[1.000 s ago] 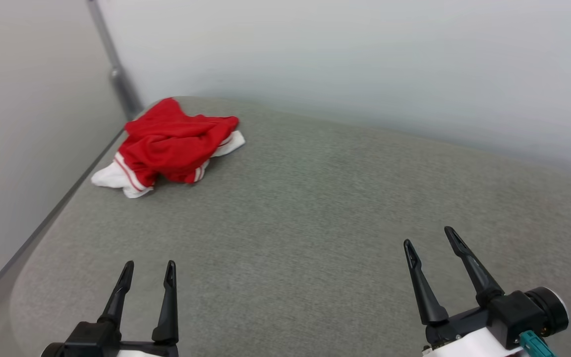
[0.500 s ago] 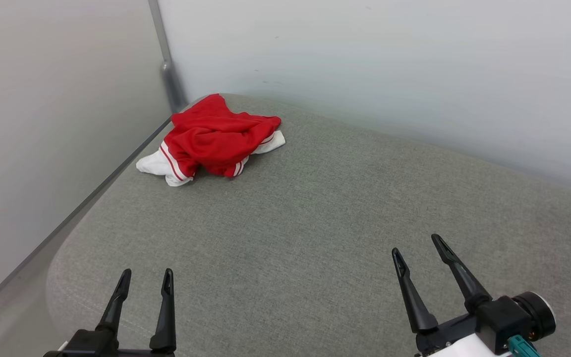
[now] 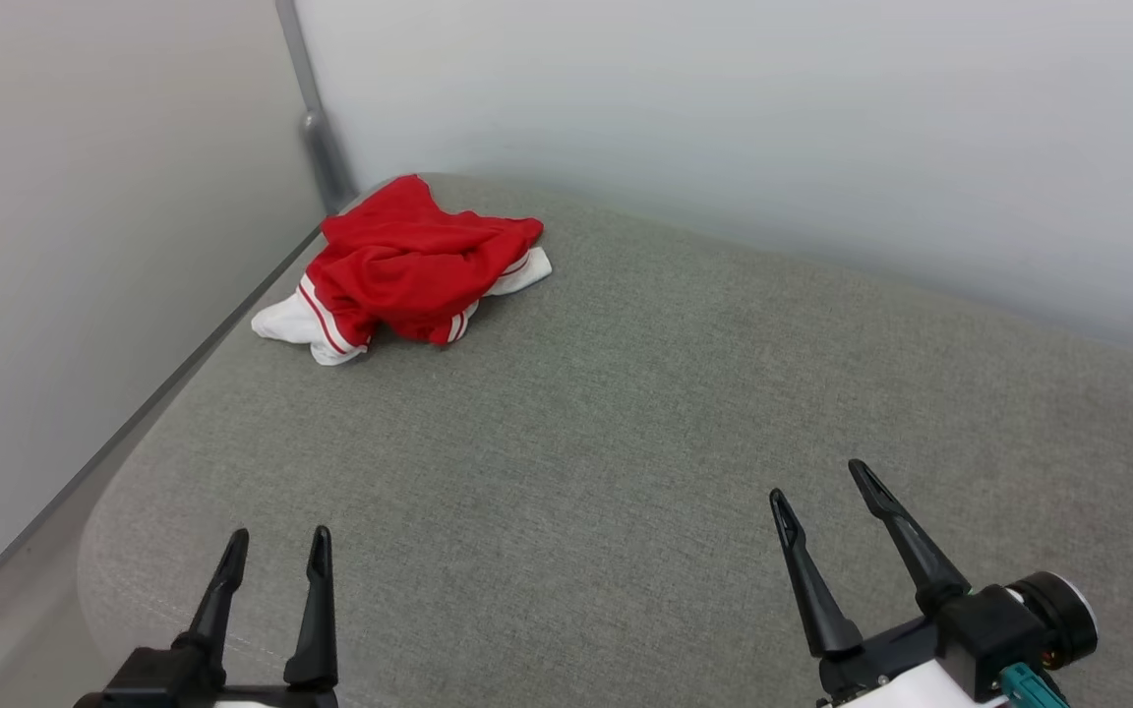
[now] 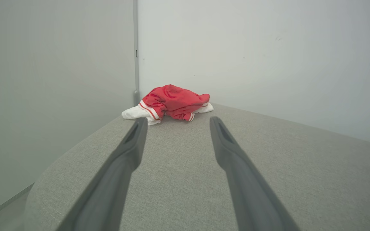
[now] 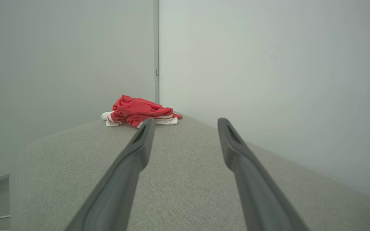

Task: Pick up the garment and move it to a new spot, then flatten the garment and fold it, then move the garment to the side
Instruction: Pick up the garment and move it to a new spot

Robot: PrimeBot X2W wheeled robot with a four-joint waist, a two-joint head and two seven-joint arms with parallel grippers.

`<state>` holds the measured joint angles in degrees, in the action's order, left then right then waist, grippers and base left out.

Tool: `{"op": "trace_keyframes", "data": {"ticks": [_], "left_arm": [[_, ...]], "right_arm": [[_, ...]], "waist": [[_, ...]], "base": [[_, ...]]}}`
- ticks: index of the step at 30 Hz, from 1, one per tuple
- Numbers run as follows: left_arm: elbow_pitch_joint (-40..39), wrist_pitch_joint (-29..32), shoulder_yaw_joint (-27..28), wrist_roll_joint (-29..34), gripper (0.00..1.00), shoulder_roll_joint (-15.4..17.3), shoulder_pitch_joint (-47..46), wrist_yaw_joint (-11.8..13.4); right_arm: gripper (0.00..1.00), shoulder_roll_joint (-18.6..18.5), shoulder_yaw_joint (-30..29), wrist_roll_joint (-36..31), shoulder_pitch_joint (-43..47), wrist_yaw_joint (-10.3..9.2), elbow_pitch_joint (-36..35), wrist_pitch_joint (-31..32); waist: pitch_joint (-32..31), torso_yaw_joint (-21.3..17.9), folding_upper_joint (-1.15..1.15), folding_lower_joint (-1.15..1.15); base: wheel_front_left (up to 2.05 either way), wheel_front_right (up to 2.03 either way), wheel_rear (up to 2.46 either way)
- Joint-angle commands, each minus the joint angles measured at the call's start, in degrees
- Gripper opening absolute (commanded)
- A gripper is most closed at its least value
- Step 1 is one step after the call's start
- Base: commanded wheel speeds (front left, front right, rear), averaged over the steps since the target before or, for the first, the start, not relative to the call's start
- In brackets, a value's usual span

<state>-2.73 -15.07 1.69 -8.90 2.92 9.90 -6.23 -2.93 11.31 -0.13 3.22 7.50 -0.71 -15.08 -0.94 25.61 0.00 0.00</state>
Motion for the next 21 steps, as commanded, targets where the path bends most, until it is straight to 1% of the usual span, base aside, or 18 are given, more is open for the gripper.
{"op": "trace_keyframes", "data": {"ticks": [1,2,4,7,9,11,13,16,18,21], "left_arm": [[0.0,-0.2,0.5,-0.5,1.0,-0.1,-1.6,-0.3],[0.0,-0.2,0.7,-0.6,1.0,-0.1,-2.1,-0.4],[0.4,-0.2,0.1,1.7,1.0,-0.1,-3.4,-0.8],[2.1,-0.2,-0.1,1.6,1.0,0.1,-6.2,-1.0],[3.6,-0.2,0.2,0.7,1.0,1.0,-9.0,-1.1],[5.8,-0.2,-0.7,-0.4,1.0,3.0,-12.3,-1.2],[8.5,-0.2,-2.0,-2.9,1.0,5.8,-16.0,-1.2],[13.3,0.9,-5.0,-7.7,1.0,11.5,-22.5,-1.2],[15.7,3.9,-7.1,-11.9,1.0,15.7,-27.4,-1.2],[17.9,10.4,-10.0,-18.7,1.0,22.4,-34.2,-1.2]], "right_arm": [[1.0,0.1,0.1,-0.9,-1.1,-0.02,-0.4,-0.1],[1.0,0.1,0.2,-1.4,-1.4,-0.02,-0.7,-0.1],[1.0,-0.2,0.0,-2.0,-2.3,-0.03,-1.1,-0.1],[1.0,-1.3,0.2,-2.9,-3.7,-0.03,-1.9,-0.1],[1.0,-2.2,0.2,-3.0,-4.7,-0.03,-2.6,-0.1],[1.0,-3.0,0.1,-3.1,-5.7,-0.03,-3.2,-0.1],[1.0,-3.9,0.2,-3.1,-6.5,-0.03,-3.8,-0.1],[1.0,-4.9,0.2,-3.2,-7.9,-0.02,-4.7,-0.1],[1.0,-5.5,0.2,-3.2,-8.8,-0.02,-5.2,-0.1],[1.0,-6.4,0.5,-3.5,-10.1,-0.03,-5.9,-0.1]], "waist": [[1.4,-0.6,0.0,0.0],[2.3,-0.8,0.0,0.0],[4.3,-1.5,0.0,0.0],[8.1,-3.2,0.0,0.0],[10.7,-4.4,0.0,0.0],[13.2,-5.6,0.0,0.0],[15.8,-6.9,0.0,0.0],[19.3,-8.6,0.0,0.0],[21.5,-9.8,0.0,0.0],[25.0,-11.4,0.0,0.0]], "base": [[0.0,0.0,0.0],[0.0,0.0,0.0],[0.0,0.0,0.0],[0.0,0.0,0.0],[0.0,0.0,0.0],[0.0,0.0,0.0],[0.0,0.0,0.0],[0.0,0.0,0.0],[0.0,0.0,0.0],[0.0,0.0,0.0]]}}
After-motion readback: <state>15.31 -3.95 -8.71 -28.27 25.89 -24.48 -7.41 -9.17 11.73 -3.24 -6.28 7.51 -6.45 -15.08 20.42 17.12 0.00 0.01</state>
